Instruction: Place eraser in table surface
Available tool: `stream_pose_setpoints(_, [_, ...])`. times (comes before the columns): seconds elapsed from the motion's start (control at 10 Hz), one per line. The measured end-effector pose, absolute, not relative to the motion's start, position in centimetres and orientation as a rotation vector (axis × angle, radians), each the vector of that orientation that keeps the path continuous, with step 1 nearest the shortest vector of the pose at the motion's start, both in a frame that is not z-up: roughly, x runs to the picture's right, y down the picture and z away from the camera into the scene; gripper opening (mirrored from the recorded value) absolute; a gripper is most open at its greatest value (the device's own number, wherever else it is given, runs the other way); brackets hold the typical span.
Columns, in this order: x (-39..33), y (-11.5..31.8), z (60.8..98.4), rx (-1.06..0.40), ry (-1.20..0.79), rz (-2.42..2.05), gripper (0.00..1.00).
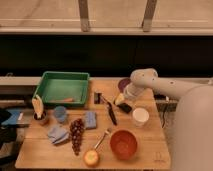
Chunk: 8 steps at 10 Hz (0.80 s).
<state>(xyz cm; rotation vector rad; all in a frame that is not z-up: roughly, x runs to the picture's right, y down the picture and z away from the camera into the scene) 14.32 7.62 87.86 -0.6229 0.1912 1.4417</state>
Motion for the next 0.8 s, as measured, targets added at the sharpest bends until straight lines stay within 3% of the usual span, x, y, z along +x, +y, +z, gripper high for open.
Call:
stream_pose_setpoints(0.4, [16.5,4.7,84.7,-0.490,0.178,1.487,0.70])
stream_pose_setpoints(0.8, [19.3,1.7,78.6,-0.263,0.044,1.598,0.70])
